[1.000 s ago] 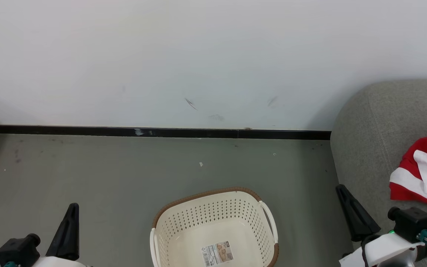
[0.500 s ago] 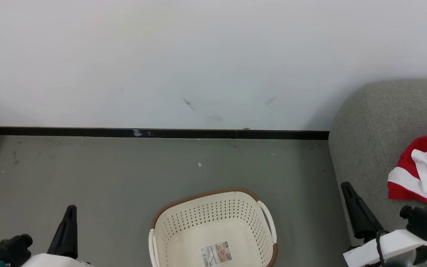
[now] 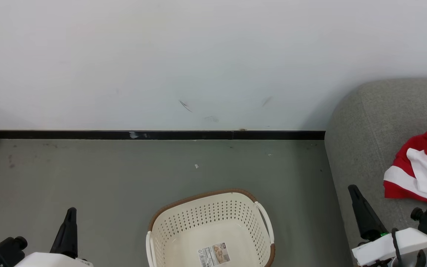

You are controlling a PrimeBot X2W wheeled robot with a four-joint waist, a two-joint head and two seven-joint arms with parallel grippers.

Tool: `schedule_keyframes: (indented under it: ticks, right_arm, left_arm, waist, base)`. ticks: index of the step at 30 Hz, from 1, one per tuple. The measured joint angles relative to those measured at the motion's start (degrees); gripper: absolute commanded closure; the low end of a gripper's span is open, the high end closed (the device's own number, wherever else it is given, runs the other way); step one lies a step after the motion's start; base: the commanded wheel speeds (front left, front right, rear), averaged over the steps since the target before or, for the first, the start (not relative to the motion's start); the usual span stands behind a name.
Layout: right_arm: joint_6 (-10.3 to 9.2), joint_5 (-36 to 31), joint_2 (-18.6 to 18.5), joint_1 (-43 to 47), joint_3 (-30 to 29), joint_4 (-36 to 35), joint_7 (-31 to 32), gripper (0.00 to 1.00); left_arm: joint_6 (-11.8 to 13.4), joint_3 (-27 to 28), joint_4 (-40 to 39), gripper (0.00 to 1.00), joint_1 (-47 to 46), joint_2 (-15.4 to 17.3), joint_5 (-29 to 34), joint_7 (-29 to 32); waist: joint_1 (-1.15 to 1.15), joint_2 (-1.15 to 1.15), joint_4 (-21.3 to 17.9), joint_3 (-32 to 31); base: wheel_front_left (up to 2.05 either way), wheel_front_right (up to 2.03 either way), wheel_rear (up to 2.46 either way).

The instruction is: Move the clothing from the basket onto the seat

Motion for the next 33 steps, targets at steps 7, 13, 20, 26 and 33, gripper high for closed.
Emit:
schedule_keyframes:
  ticks: [7, 13, 20, 26, 33]
  right_arm:
    - [0.00, 5.7, 0.0, -0.1, -0.6, 0.7, 1.2, 1.00]
    - [0.00, 10.5, -0.1, -0.3, -1.4, 1.7, 2.4, 1.00]
    - [0.00, 16.1, -0.1, -0.4, -1.8, 2.5, 3.5, 1.00]
    - [0.00, 21.1, -0.1, -1.0, -2.3, 3.7, 4.6, 1.00]
    - [0.00, 27.5, -0.1, -1.8, -3.1, 4.5, 5.8, 1.00]
  left_arm:
    - [-0.5, 1.0, 0.2, 1.00, 0.0, -0.7, -4.0, 1.4]
    - [-1.0, 1.8, 0.5, 1.00, -0.2, -1.6, -7.4, 2.8]
    - [-1.6, 2.8, 0.9, 1.00, -0.4, -2.2, -11.3, 4.3]
    - [-2.0, 3.7, 1.3, 1.00, -0.8, -3.1, -14.7, 5.4]
    - [-2.9, 4.8, 1.8, 1.00, -1.4, -3.9, -19.1, 6.9]
  waist:
    - [0.06, 0.00, -0.3, -0.2]
    - [0.03, 0.00, -0.5, -0.3]
    - [-0.14, 0.00, -0.8, -0.3]
    - [-0.28, 0.00, -1.1, -0.2]
    - [-0.36, 0.00, -1.4, -0.2]
  base:
    - [0.00, 0.00, 0.00]
    - [0.00, 0.00, 0.00]
    - [0.00, 0.00, 0.00]
    - [0.00, 0.00, 0.00]
    - [0.00, 0.00, 0.00]
